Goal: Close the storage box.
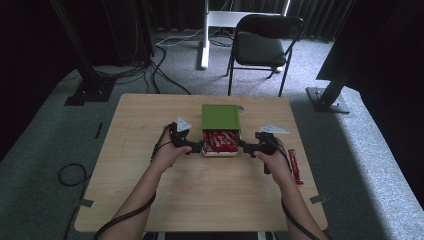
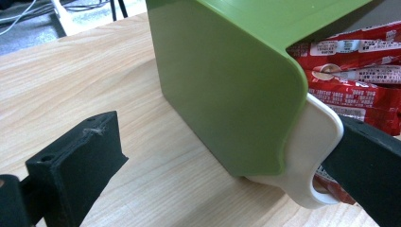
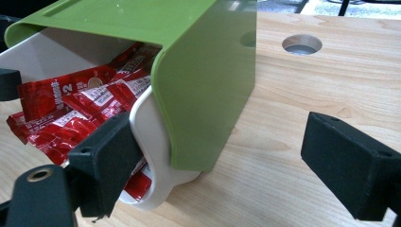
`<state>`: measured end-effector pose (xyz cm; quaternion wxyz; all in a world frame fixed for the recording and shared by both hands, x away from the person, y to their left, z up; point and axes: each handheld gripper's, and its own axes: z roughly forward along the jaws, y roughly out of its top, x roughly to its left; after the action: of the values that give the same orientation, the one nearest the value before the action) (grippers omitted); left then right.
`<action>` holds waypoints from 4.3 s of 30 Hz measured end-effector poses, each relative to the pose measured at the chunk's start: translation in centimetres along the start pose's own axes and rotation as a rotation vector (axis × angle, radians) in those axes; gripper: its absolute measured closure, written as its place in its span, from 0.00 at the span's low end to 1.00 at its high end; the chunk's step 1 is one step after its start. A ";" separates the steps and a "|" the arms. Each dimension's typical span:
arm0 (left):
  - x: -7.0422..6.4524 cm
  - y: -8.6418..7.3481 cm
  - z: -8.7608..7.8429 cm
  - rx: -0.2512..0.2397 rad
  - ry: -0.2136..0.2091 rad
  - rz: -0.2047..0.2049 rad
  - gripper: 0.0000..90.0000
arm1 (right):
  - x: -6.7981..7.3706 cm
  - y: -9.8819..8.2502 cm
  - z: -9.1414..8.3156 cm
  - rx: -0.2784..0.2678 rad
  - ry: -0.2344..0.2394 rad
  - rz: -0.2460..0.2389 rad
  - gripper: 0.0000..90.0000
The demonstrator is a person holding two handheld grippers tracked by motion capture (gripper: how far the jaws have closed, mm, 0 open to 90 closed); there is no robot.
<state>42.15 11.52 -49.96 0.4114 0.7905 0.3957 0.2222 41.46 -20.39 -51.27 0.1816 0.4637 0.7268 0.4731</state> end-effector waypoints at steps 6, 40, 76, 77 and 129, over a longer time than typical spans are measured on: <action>0.3 0.2 0.4 -0.004 0.008 0.000 0.02 | -0.1 0.3 0.4 -0.002 -0.017 -0.005 0.14; 0.4 0.8 0.8 -0.039 0.012 -0.014 0.02 | -0.2 0.8 0.8 -0.037 -0.020 0.032 0.14; 0.9 -2.3 -3.0 0.012 0.057 -0.054 0.02 | -0.4 -0.1 -2.3 -0.054 -0.051 0.026 0.14; 0.9 -2.4 -3.1 0.012 0.059 -0.059 0.02 | -0.5 -0.2 -2.4 -0.054 -0.055 0.027 0.14; 4.7 -12.4 -9.4 0.087 0.250 -0.241 0.02 | -3.3 -8.6 -6.2 0.043 -0.205 0.038 0.14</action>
<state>33.12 24.12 -54.79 0.3480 0.7207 0.5448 0.2503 34.45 -27.41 -56.24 0.2361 0.5273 0.7054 0.4106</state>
